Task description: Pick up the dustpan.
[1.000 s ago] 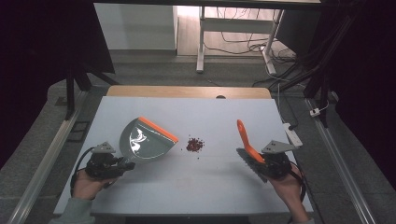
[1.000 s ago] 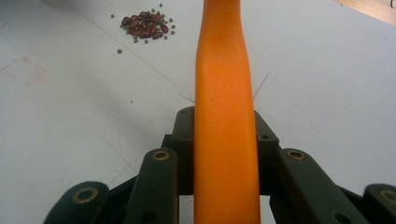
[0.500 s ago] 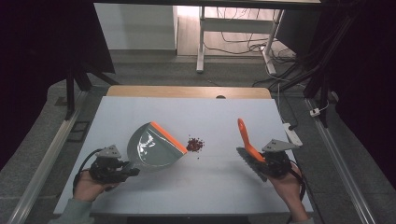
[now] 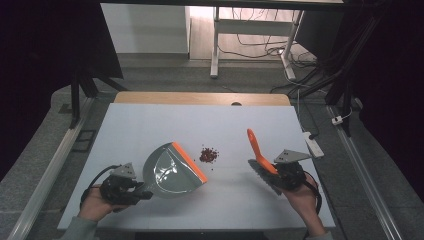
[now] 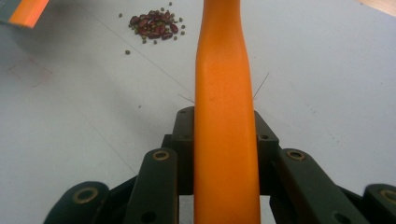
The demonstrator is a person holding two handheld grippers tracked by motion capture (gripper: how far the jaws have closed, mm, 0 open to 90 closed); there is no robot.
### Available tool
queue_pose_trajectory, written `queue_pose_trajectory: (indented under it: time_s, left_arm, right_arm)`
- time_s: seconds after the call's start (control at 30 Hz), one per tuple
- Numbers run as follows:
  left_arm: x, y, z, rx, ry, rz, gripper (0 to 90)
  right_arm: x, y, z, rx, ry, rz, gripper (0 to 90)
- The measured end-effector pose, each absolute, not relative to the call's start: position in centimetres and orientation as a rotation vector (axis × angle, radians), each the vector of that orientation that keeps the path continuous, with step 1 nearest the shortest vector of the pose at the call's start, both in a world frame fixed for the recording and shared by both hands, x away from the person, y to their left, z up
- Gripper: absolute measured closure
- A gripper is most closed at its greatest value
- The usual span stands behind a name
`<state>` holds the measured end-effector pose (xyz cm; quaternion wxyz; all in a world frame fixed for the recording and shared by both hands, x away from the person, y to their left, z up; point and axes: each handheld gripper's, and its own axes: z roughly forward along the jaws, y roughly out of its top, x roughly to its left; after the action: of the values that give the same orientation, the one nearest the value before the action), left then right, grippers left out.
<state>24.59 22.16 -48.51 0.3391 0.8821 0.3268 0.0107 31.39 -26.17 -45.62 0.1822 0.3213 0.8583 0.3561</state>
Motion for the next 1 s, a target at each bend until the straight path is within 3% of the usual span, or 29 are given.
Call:
queue_pose_trajectory:
  time_s: [0.53,1.0]
  left_arm:
    - [24.4,21.7,-49.5,2.392,0.856,-0.019,61.9]
    - [26.3,20.7,-49.9,2.401,0.997,-0.089,61.8]
  right_arm:
    - [31.2,-26.4,-45.7,0.909,2.419,1.007,70.8]
    - [31.2,-25.4,-45.9,0.887,2.438,0.991,70.8]
